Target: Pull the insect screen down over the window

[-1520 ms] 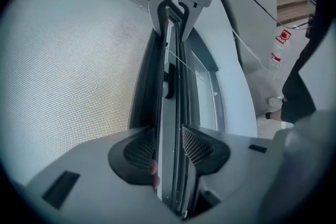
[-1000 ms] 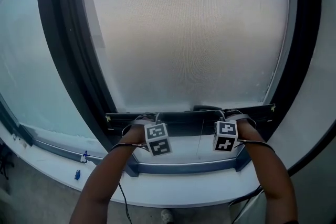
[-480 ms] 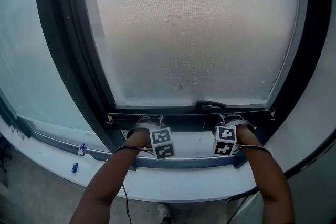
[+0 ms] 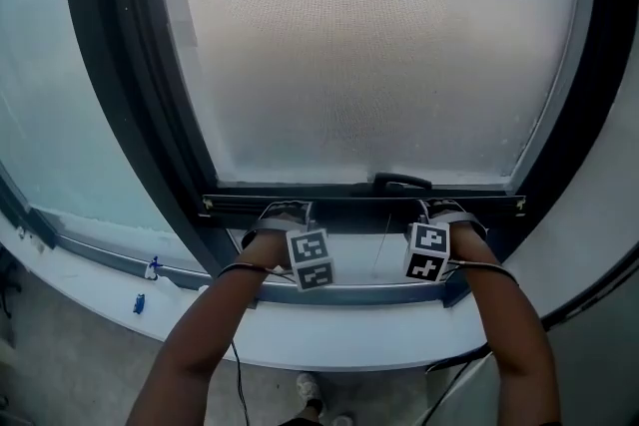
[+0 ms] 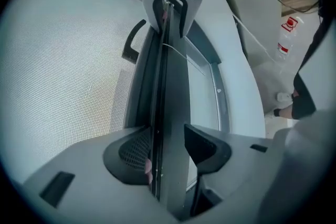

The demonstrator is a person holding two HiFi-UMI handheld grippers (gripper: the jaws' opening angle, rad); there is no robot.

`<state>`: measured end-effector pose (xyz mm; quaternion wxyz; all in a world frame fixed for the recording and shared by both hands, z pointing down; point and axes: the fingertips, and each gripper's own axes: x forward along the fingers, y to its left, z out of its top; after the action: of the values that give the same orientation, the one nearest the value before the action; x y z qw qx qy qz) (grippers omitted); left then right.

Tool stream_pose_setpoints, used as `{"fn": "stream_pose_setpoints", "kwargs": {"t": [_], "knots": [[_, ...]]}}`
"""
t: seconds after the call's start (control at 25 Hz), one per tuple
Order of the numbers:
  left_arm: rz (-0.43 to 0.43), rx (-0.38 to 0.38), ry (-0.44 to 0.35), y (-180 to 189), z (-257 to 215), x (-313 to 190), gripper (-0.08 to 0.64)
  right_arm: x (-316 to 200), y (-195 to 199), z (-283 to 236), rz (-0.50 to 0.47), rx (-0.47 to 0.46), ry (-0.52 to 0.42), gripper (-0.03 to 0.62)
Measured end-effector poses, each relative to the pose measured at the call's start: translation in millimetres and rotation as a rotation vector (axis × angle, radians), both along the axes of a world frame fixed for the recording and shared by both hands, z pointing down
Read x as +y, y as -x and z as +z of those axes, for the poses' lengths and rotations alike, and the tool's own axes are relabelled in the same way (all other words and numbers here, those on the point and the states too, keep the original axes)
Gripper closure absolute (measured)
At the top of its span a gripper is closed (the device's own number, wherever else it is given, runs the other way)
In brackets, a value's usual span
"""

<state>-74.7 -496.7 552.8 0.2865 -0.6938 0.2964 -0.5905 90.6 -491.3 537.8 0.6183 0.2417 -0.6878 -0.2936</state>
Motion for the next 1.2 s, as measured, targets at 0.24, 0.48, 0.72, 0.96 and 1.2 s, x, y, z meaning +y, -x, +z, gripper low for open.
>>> {"fn": "stream_pose_setpoints", "kwargs": {"t": [0.24, 0.48, 0.72, 0.96, 1.2], "knots": [[-0.009, 0.004, -0.013, 2.2, 2.5, -0.9, 0.356, -0.9, 1.3, 1.8, 0.011, -0.005, -0.020, 0.407], [-0.029, -0.030, -0.037, 2.5, 3.0, 2.4, 0.356, 3.4, 1.3, 3.8, 0.004, 0.007, -0.034, 0.405], [-0.023, 0.006, -0.026, 1.7, 2.0, 0.4, 0.356, 0.6, 1.3, 3.5, 0.005, -0.003, -0.035, 0.399], [0.013, 0.045, 0.036, 1.8, -2.5, 6.4, 0.356, 4.6, 1.5, 1.5, -0.019, -0.004, -0.016, 0.399], [0.016, 0.020, 0.016, -1.1, -5.6, 10.1, 0.356, 9.1, -0.2, -2.9, -0.019, 0.000, 0.011, 0.399]]}}
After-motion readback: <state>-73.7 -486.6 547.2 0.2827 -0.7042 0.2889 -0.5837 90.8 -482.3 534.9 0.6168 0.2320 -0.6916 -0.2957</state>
